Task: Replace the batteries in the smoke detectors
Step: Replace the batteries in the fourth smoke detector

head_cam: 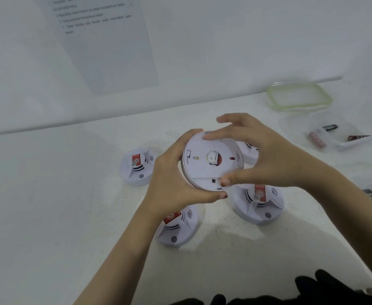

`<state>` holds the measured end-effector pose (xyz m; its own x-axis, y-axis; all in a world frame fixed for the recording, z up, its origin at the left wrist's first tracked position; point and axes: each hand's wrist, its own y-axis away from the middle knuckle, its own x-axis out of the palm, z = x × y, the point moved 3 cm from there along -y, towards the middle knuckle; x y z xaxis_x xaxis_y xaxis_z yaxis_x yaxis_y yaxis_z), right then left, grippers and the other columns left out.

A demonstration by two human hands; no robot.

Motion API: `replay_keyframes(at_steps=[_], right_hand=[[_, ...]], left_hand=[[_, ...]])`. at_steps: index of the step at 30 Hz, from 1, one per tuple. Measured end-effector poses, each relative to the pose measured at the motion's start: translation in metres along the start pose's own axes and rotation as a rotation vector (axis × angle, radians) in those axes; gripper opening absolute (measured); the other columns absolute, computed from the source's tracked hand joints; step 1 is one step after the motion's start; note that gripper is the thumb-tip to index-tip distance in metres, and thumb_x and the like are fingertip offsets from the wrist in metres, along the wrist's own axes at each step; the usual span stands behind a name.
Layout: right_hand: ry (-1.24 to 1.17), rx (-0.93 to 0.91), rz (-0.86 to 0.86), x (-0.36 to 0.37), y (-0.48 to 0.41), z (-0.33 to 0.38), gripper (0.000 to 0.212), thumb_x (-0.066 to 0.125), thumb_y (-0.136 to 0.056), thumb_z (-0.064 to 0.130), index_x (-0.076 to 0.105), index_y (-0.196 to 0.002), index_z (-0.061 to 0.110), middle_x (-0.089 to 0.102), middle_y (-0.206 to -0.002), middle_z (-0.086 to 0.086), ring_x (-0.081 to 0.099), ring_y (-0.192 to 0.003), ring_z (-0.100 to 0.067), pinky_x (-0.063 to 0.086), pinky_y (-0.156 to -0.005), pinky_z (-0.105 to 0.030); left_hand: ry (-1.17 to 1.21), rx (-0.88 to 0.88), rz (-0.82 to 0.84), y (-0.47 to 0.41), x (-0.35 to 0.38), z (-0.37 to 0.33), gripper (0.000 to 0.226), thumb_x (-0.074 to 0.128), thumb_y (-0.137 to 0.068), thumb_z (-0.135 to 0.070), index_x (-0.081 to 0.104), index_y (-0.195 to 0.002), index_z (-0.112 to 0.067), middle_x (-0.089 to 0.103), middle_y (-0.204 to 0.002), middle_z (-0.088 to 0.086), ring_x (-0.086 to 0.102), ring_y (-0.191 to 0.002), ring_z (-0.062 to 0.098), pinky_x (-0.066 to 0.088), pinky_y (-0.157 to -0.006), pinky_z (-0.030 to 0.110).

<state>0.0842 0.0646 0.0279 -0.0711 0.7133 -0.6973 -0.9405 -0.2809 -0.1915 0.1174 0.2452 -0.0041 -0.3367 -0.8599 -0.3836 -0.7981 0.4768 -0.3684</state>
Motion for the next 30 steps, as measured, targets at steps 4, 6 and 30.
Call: replay_keyframes(at_steps=[4,6,30], right_hand=[[0.351,-0.101,0.013,-0.001,-0.001,0.003,0.068,0.063,-0.064,0.059,0.053,-0.127,0.035,0.045,-0.122,0.01,0.04,-0.11,-0.008,0.03,-0.092,-0.019],[0.429,-0.115,0.016,0.002,-0.003,0.004,0.066,0.065,-0.063,0.055,0.054,-0.124,0.03,0.05,-0.114,0.008,0.041,-0.103,-0.009,0.028,-0.089,-0.022],[0.291,-0.11,0.039,0.027,-0.028,-0.003,0.064,0.068,-0.064,0.038,0.056,-0.123,0.018,0.051,-0.108,0.006,0.043,-0.1,-0.005,0.03,-0.089,-0.013]], left_hand=[[-0.088,0.001,0.032,0.0,0.0,0.004,0.097,0.096,-0.044,-0.018,0.048,-0.126,-0.033,0.061,-0.116,-0.02,0.057,-0.111,0.001,0.045,-0.087,0.01],[-0.15,-0.005,0.065,0.002,0.002,0.008,0.1,0.096,-0.044,-0.026,0.045,-0.13,-0.033,0.058,-0.119,-0.022,0.055,-0.111,-0.005,0.042,-0.087,0.006],[-0.213,-0.102,-0.043,0.012,-0.016,0.034,0.095,0.097,-0.043,-0.021,0.045,-0.122,-0.037,0.057,-0.11,-0.037,0.054,-0.106,-0.013,0.041,-0.083,0.002]])
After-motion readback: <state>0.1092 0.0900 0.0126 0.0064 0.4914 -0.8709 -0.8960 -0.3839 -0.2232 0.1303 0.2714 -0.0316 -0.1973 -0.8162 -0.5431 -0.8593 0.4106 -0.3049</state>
